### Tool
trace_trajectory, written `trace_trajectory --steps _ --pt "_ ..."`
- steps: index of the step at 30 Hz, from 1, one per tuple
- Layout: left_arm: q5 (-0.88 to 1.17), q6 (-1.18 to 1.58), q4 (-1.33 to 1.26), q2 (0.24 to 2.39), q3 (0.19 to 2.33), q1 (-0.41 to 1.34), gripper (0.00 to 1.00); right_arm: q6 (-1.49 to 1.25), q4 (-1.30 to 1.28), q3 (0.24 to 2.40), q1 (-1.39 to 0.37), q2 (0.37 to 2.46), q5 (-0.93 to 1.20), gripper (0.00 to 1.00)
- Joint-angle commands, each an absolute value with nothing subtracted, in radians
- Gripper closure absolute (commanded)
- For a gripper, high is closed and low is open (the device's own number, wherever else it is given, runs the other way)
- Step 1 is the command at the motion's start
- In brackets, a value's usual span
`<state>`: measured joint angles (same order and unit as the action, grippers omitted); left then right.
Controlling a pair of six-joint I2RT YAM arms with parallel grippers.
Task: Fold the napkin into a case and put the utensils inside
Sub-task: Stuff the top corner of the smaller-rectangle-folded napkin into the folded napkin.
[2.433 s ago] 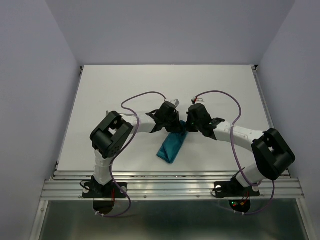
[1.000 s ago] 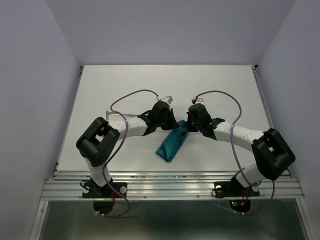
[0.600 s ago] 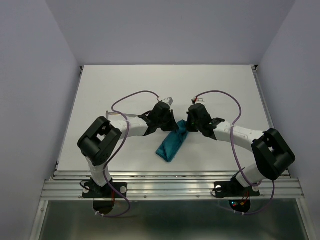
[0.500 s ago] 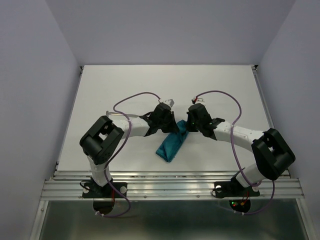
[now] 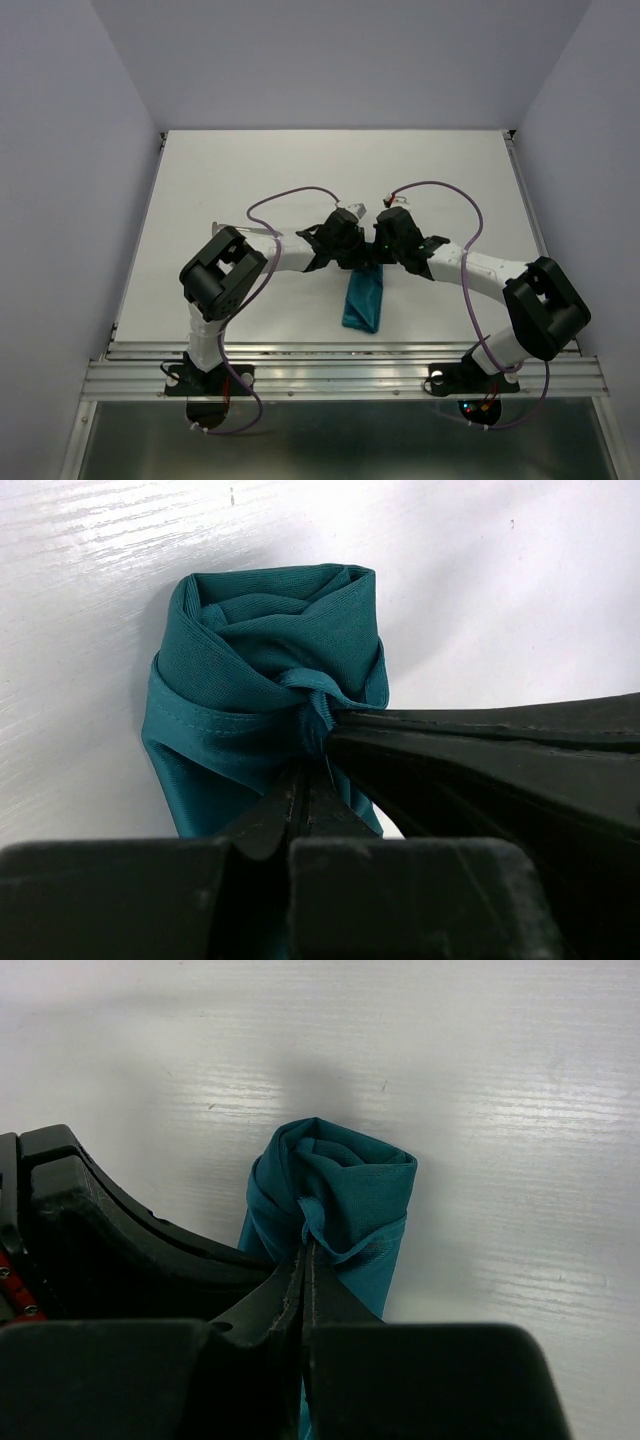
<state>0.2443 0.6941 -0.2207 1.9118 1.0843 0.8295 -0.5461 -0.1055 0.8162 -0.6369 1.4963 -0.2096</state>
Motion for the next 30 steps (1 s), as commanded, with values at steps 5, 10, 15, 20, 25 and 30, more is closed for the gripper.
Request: trace_trajectory --steps 5,10,15,20,25,30 --pt "0.216 0.692 -0.273 1.931 1.13 0.834 1.0 -0.546 -0.098 0.825 -0.647 1.474 -0.199 0.99" --pt "0.187 0.71 -0.336 1.954 1.111 0.833 1.0 -0.546 -0.095 0.821 -0.647 1.473 -0.199 0.99" --pt "0.187 0.698 -0.35 1.893 1.094 0.834 1.0 -0.543 -0.098 0.811 -0.647 1.47 -0.212 0.99" --pt "0.172 0.644 -0.272 1.807 1.085 0.831 1.0 -0.541 -0.098 0.81 -0.647 1.465 -0.219 0.99" --pt "0.144 0.627 -0.221 1.743 1.04 0.81 1.0 -0.538 -0.098 0.815 -0.647 1.476 -0.23 0.99" --pt "0.137 0.626 -0.23 1.743 1.023 0.775 1.0 -0.537 -0.098 0.83 -0.647 1.493 -0.232 0.99"
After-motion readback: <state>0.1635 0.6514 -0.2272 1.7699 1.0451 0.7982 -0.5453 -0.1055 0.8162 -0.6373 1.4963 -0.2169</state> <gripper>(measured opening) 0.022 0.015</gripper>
